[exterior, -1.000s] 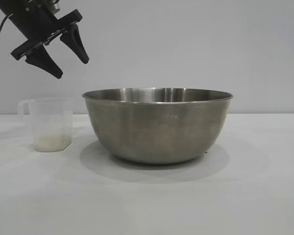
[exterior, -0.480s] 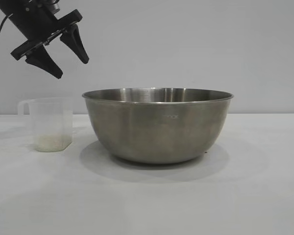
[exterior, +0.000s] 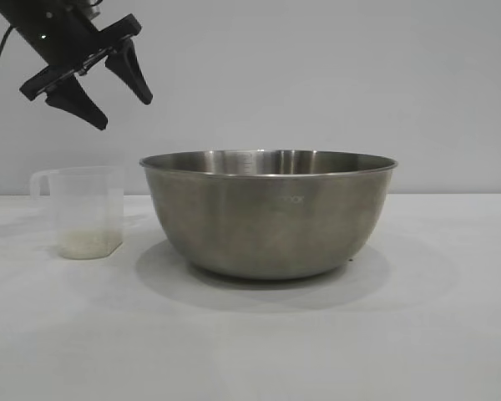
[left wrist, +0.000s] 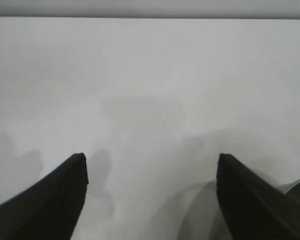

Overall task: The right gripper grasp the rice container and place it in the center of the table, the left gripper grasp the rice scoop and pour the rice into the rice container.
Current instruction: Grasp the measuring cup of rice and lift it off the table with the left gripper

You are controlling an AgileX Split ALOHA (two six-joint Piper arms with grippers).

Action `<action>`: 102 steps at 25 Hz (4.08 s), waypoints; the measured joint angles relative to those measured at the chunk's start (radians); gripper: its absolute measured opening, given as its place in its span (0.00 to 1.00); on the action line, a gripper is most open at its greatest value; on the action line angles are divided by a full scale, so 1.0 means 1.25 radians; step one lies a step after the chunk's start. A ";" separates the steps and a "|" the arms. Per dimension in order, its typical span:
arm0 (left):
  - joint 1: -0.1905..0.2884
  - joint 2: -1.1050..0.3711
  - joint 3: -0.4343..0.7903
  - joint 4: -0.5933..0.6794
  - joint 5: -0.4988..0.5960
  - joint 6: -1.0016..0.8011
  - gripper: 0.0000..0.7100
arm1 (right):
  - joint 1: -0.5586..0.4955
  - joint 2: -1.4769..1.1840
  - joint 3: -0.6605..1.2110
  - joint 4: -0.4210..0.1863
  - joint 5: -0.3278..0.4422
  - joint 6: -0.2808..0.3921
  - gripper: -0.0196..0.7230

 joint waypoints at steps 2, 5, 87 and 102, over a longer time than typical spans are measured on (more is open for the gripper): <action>0.000 0.000 0.000 0.000 0.004 0.000 0.71 | 0.000 0.000 0.000 0.000 0.000 0.000 0.67; 0.000 0.000 0.000 0.002 0.016 0.000 0.71 | 0.000 0.000 0.000 0.000 0.000 0.000 0.67; -0.105 -0.868 0.618 0.456 0.450 -0.255 0.71 | 0.000 0.000 0.000 0.000 0.000 0.000 0.67; -0.113 -0.868 0.631 0.448 0.301 -0.264 0.71 | 0.000 0.000 0.000 0.000 0.000 0.000 0.67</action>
